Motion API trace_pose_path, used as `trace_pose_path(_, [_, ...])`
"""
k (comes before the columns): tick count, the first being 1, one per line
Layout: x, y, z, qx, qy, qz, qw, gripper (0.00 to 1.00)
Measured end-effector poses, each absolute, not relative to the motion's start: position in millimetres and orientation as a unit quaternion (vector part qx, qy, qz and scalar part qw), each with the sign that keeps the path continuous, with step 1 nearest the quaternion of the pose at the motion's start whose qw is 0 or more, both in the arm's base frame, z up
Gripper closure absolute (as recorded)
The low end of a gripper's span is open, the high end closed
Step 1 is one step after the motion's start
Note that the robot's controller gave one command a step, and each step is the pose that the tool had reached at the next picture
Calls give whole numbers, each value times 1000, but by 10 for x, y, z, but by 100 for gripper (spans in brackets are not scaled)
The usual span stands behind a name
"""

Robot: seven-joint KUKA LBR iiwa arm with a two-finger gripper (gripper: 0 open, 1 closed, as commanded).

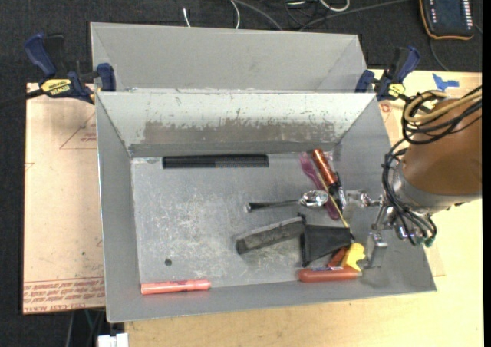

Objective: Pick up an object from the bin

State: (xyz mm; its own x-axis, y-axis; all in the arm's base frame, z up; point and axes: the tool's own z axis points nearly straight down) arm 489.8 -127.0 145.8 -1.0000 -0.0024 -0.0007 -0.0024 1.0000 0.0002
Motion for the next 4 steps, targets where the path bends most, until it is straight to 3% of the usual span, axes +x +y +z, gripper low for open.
trace_pose_path(1, [4898, -1270, 1458, -1, 1000, 0, 0, 0])
trace_pose_path(2, [5044, -956, 906, -3, 1000, 2, -1, 0])
trace_pose_path(3, [5062, -976, 972, 2, 1000, -1, 4, 0])
trace_pose_path(4, [5221, -726, 711, -66, 998, 1, 3, 0])
